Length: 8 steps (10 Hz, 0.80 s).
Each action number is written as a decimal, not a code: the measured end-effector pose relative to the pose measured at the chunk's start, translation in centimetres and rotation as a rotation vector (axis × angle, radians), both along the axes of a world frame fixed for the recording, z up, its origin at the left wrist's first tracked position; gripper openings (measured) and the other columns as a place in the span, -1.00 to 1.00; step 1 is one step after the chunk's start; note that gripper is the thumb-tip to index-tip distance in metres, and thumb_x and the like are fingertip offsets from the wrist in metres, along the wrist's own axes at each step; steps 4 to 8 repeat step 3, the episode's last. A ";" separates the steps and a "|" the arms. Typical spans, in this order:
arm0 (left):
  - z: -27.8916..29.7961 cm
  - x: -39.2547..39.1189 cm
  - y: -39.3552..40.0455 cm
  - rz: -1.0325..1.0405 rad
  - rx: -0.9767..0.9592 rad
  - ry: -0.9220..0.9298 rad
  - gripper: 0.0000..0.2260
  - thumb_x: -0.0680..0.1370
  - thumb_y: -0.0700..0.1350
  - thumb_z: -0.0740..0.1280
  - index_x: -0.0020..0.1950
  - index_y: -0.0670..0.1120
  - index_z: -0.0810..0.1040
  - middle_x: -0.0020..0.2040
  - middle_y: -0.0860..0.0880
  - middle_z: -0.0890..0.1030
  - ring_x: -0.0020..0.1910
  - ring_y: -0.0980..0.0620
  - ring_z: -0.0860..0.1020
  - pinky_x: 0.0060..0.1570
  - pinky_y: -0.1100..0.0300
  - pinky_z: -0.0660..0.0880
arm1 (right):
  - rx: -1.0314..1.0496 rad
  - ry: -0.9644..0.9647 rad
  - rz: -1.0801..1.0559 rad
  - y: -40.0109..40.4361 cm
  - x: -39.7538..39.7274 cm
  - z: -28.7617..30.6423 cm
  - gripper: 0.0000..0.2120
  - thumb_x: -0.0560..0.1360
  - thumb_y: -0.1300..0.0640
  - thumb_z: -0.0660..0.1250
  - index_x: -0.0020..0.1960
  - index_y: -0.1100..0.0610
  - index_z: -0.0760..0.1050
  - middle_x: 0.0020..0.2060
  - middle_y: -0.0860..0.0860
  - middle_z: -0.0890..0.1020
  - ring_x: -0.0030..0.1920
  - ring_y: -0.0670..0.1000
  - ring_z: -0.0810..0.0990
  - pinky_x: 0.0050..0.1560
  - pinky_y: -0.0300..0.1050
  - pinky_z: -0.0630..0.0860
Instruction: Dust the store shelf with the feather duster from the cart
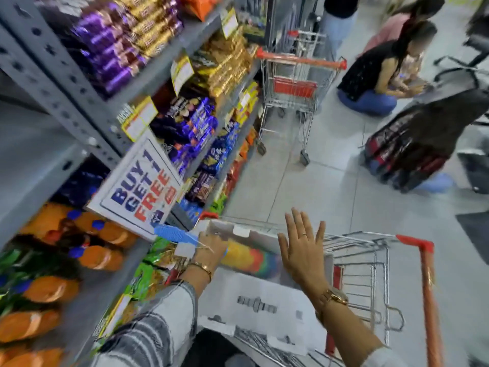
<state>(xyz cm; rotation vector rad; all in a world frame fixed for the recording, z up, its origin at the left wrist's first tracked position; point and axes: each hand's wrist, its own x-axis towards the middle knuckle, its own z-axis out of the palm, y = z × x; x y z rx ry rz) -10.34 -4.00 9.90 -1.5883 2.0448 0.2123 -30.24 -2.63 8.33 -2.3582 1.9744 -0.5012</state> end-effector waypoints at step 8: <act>-8.2 2.8 1.7 0.042 -0.251 0.115 -0.45 0.08 -0.04 0.61 0.03 -0.17 0.69 -0.14 -0.14 0.73 -0.10 -0.11 0.70 -0.12 0.10 0.62 | 0.085 0.019 -0.018 0.4 -0.3 -3.8 -0.35 0.62 -0.10 -0.26 0.30 0.27 0.42 0.30 0.22 0.45 0.30 0.24 0.39 0.36 0.15 -0.20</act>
